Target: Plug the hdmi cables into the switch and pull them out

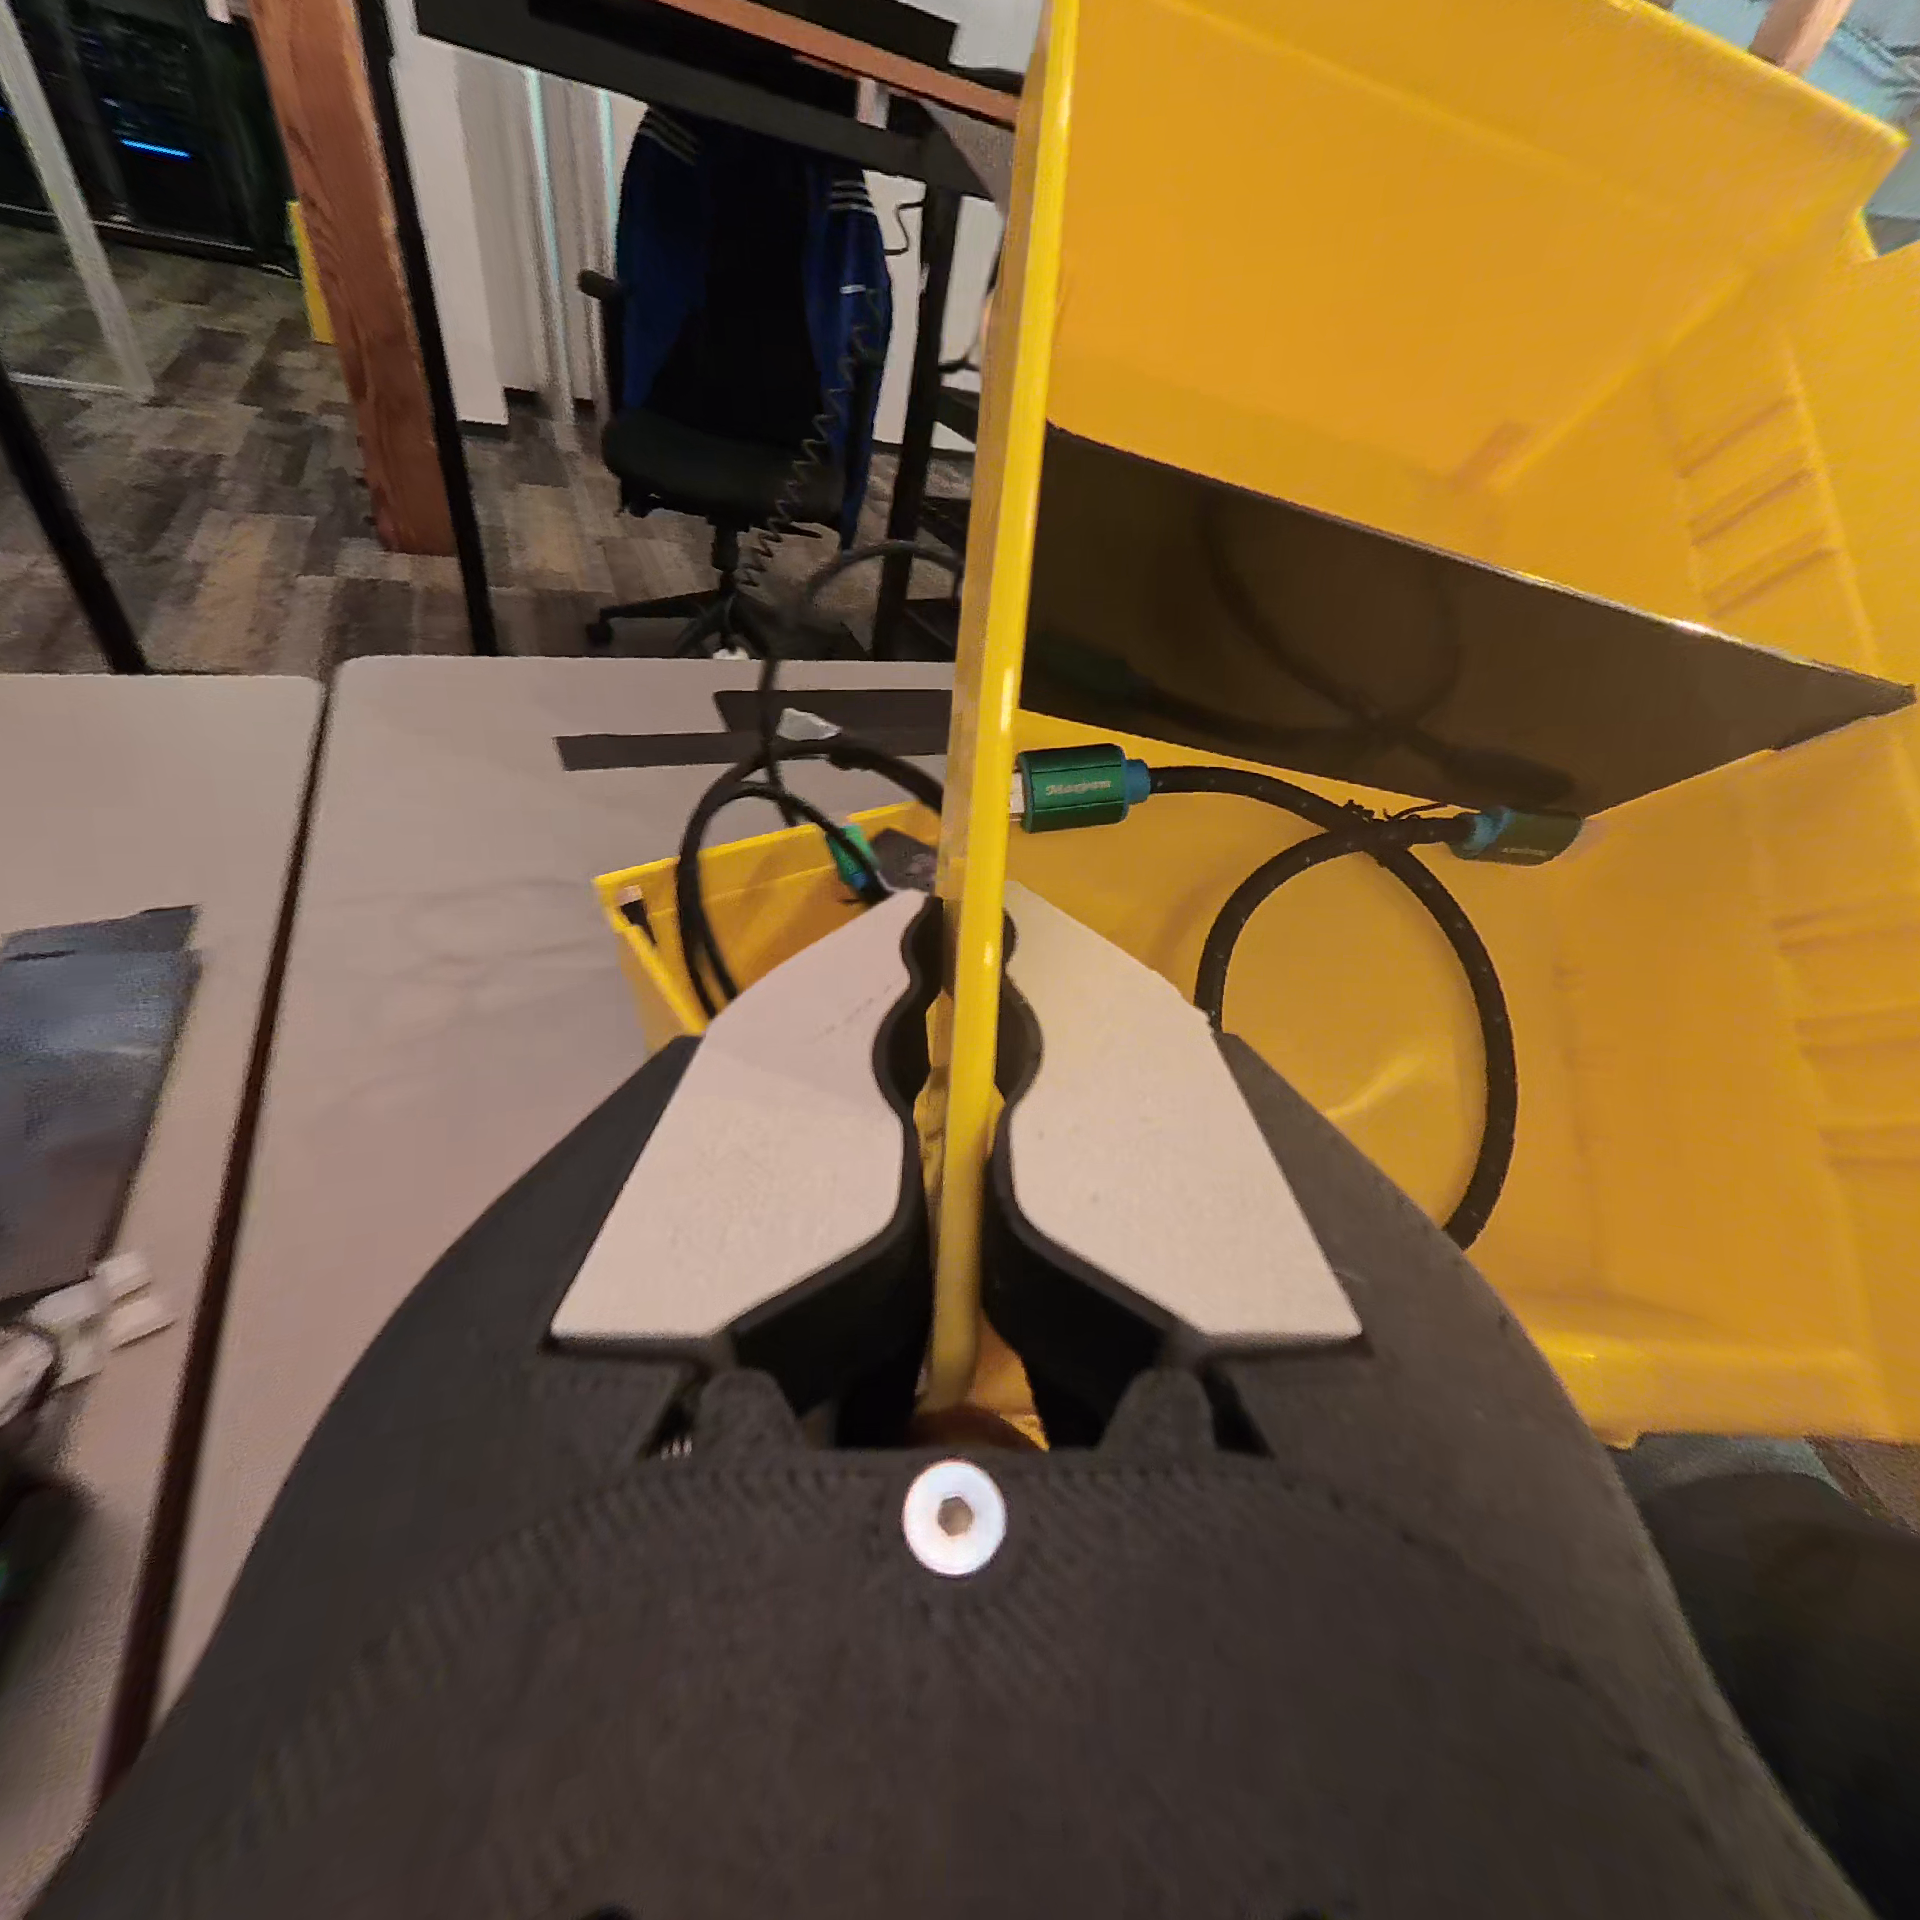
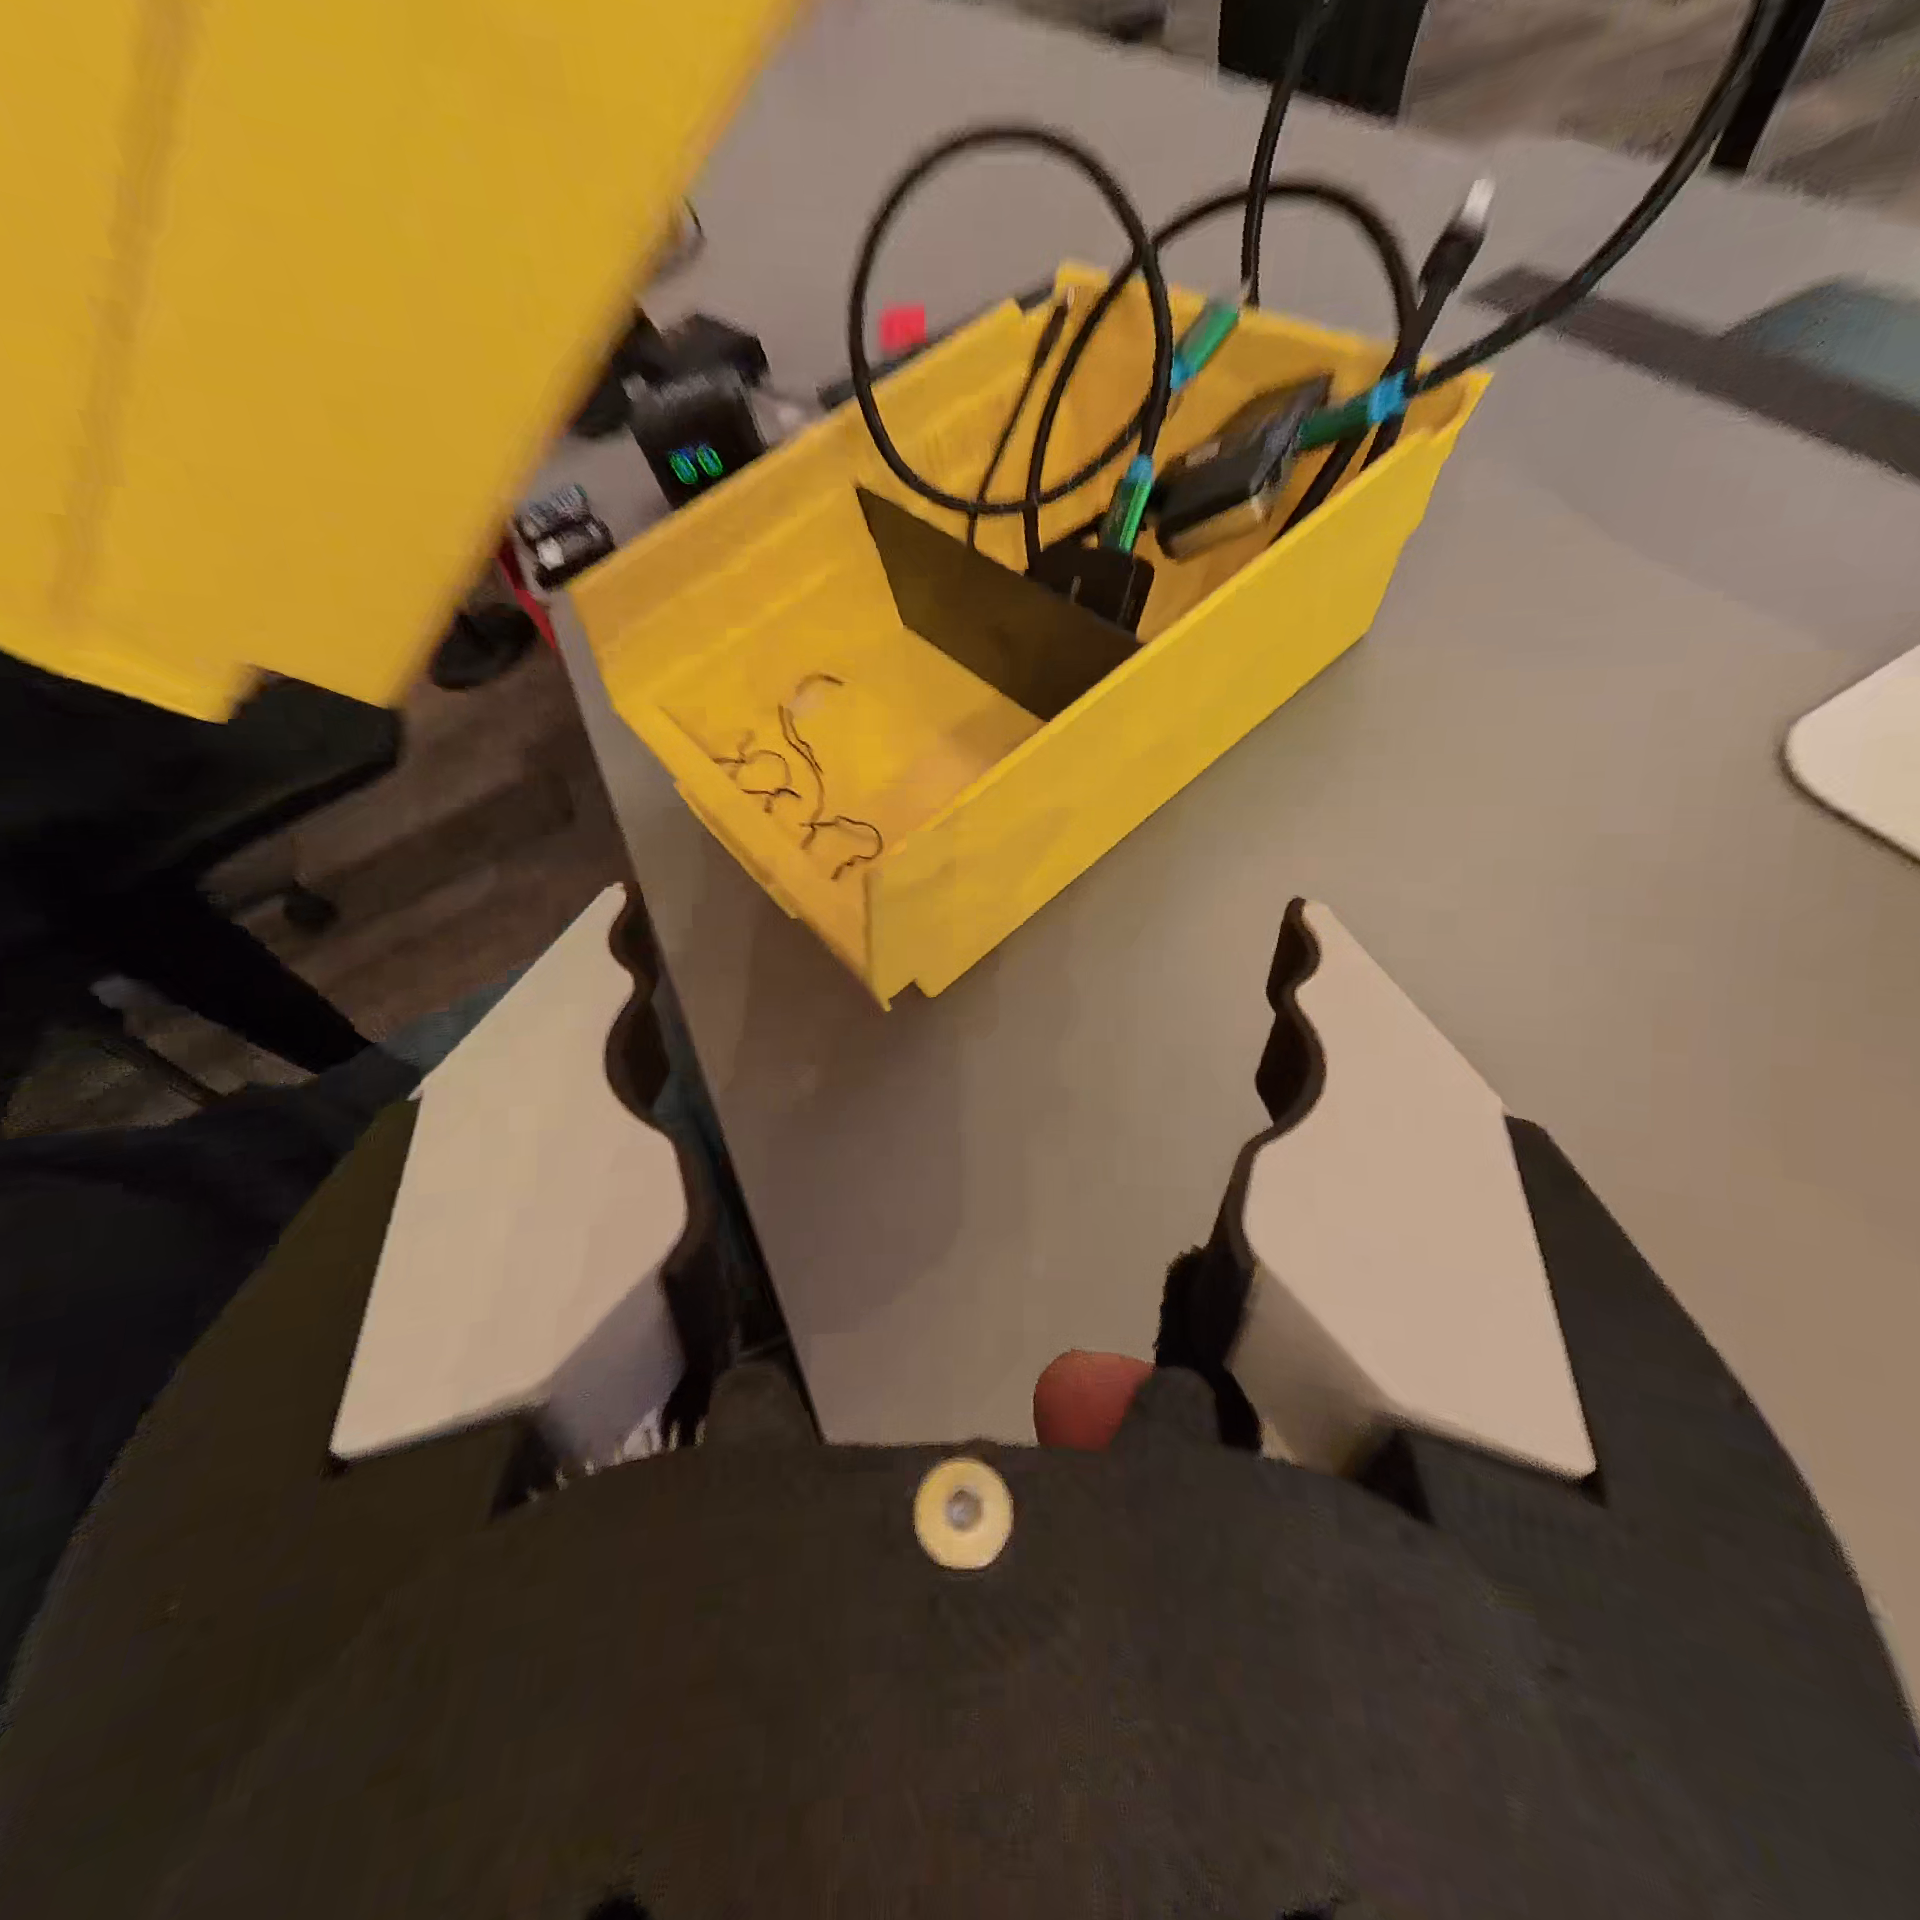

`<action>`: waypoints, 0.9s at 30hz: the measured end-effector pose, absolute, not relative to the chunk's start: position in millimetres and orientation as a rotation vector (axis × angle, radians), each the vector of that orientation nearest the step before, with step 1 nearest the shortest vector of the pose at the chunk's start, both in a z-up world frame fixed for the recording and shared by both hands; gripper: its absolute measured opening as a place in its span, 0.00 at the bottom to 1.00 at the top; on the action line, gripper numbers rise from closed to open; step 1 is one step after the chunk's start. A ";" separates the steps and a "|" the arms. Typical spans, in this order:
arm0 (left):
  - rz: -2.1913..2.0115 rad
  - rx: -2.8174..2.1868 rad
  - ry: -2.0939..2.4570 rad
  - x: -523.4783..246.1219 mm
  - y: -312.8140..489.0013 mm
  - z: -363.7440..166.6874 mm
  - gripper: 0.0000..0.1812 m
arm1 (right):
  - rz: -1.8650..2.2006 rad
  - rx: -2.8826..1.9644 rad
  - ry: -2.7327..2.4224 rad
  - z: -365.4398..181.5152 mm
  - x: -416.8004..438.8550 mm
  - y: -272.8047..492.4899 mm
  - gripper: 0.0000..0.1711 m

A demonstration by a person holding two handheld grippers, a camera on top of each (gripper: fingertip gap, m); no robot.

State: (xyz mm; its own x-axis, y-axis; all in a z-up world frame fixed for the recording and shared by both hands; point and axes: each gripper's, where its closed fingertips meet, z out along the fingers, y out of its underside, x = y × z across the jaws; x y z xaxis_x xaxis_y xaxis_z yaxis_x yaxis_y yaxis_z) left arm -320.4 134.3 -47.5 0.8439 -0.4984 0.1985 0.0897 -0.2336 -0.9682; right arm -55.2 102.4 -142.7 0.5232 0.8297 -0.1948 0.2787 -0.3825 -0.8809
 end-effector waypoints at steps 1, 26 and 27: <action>-0.574 -1.725 0.336 -305.3 137.6 -47.8 0.03 | 0.849 -1.858 -0.904 -128.5 -45.0 91.5 0.69; -0.680 -1.925 0.743 37.7 172.2 -150.2 0.04 | 0.589 -2.052 -0.487 -173.4 118.5 22.2 0.77; -0.684 -1.945 0.743 43.6 171.5 -158.1 0.04 | 0.594 -2.069 -0.456 -178.5 126.0 23.9 0.75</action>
State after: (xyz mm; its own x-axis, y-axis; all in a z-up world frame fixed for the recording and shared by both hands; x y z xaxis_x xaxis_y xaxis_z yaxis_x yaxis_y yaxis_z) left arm 43.6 171.5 -158.1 0.6641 -0.7298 0.1624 -0.2217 -0.3996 -0.8895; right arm 126.0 23.9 -178.5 0.8161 0.5278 -0.2356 0.0912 -0.5202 -0.8492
